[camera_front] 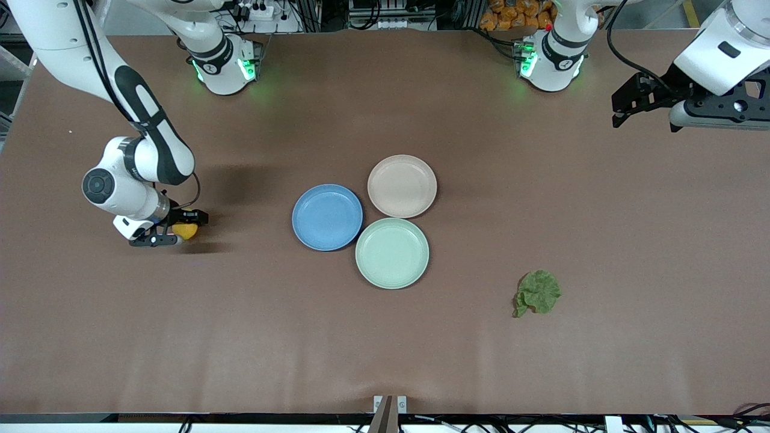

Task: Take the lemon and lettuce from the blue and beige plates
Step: 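Lower the lemon onto the table and open the right gripper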

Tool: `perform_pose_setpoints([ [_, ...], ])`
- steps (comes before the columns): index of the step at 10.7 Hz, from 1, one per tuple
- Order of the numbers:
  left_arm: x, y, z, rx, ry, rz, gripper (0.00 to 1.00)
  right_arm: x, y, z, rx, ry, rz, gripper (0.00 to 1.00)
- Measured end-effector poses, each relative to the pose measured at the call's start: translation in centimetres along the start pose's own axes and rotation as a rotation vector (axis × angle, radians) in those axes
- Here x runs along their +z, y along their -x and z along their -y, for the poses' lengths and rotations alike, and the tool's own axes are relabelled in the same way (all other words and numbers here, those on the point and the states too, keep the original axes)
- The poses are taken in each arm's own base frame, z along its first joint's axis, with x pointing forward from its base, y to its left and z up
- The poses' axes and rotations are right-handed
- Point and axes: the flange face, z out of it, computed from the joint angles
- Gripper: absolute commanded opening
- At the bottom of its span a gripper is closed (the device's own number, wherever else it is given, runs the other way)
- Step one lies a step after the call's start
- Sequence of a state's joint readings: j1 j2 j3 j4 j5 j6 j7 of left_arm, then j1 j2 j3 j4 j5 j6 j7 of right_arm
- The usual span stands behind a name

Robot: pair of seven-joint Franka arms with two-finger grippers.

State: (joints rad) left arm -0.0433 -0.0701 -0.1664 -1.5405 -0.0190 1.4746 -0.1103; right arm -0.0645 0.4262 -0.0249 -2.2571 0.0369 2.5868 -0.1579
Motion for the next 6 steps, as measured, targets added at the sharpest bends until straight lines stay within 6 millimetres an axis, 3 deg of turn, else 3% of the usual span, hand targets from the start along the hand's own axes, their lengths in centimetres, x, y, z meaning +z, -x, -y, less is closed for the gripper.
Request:
perform_pose_setpoints([
  [4, -0.2, 0.0, 0.1, 0.001, 0.0, -0.001, 1.0, -0.1, -0.3, 0.5, -0.008, -0.003, 0.011, 1.0],
  [6, -0.5, 0.0, 0.1, 0.031, 0.001, -0.006, 1.0, -1.6, -1.4, 0.5, -0.011, -0.016, 0.077, 1.0],
])
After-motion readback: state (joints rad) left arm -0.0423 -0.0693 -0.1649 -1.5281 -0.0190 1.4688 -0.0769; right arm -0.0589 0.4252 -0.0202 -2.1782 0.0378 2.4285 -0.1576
